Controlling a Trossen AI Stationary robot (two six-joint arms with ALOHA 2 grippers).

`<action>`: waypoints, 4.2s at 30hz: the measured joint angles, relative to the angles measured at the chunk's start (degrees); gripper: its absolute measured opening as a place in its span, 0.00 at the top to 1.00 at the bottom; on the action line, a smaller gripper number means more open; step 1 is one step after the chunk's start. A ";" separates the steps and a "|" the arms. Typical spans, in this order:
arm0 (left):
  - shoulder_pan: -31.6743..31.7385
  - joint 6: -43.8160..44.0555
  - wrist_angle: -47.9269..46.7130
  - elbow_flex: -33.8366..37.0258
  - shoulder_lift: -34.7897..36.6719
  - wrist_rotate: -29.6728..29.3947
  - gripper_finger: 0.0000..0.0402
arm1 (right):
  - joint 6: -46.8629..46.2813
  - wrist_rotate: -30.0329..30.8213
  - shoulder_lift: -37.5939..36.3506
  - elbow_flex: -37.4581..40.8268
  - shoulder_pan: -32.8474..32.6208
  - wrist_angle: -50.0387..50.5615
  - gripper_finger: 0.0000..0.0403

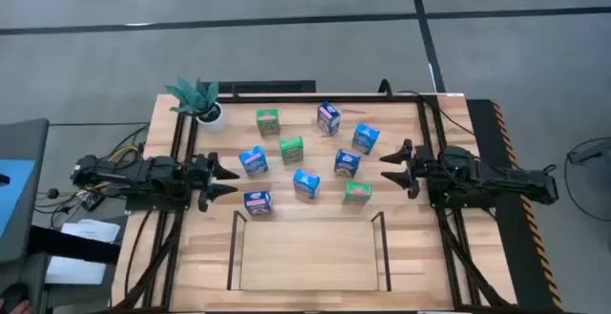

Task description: Stack cereal on shelf

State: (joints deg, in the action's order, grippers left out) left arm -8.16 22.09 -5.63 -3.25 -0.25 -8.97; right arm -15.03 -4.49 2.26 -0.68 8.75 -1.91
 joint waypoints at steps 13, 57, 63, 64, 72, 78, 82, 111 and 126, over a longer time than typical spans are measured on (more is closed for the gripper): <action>0.01 0.00 0.00 0.01 -0.02 -0.01 0.46 | 0.01 0.00 0.00 0.01 -0.02 0.00 0.32; 0.02 0.00 0.00 0.01 0.00 -0.11 0.46 | 0.00 0.00 -0.02 0.02 -0.01 -0.01 0.32; 0.00 1.24 0.20 0.01 -0.02 -2.63 0.46 | 0.00 0.00 -0.01 0.01 0.00 0.00 0.32; -0.01 2.72 0.20 0.01 -0.02 -2.66 0.46 | 0.00 0.00 0.00 0.00 -0.01 -0.01 0.32; 0.00 12.73 0.28 0.00 -0.11 -2.73 0.46 | 3.47 0.23 0.00 0.01 0.24 -0.05 0.32; 0.00 21.43 2.30 0.11 -0.11 -11.17 0.46 | 4.85 0.15 0.00 0.02 0.39 -0.13 0.32; 0.02 26.28 2.29 0.11 -0.11 -15.02 0.46 | 10.80 0.34 -0.02 0.02 0.42 -0.20 0.32; 0.02 22.02 43.93 -2.25 -0.14 -25.99 0.46 | -5.61 9.40 -0.01 -5.51 5.45 -22.83 0.32; -0.02 2.15 23.26 -33.23 -22.73 -28.37 0.34 | 12.04 17.73 18.78 -40.96 9.01 0.89 0.32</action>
State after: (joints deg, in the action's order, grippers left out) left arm -8.19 24.23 17.63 -36.47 -22.98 -37.35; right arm -2.99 13.24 21.04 -41.64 17.76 -1.03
